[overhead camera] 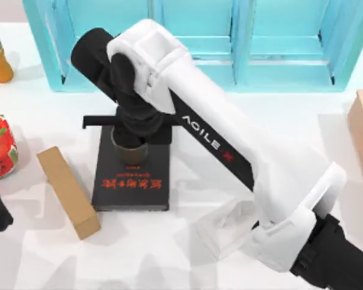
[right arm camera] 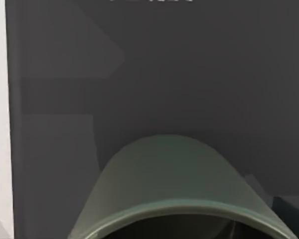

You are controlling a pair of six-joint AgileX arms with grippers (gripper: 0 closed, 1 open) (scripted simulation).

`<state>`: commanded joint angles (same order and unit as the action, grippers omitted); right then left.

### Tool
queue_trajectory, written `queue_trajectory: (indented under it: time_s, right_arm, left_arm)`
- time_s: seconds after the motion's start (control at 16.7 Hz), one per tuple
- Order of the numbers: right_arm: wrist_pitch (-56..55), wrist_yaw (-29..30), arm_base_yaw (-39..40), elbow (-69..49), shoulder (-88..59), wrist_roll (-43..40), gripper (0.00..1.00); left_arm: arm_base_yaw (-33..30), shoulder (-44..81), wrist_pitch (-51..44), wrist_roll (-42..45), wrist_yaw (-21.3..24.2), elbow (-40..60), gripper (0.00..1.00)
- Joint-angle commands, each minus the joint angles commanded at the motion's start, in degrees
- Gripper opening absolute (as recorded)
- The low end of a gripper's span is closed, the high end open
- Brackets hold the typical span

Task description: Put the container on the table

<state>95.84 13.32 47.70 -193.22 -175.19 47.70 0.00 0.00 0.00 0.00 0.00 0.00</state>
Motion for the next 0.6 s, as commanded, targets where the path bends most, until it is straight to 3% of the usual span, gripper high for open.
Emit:
queue_trajectory:
  time_s: [0.6]
  right_arm:
    - [-8.1,-0.3,-0.1,25.8,17.0,0.0,0.0]
  left_arm:
    - [0.0,0.0,0.0,0.0,0.0,0.0,1.0]
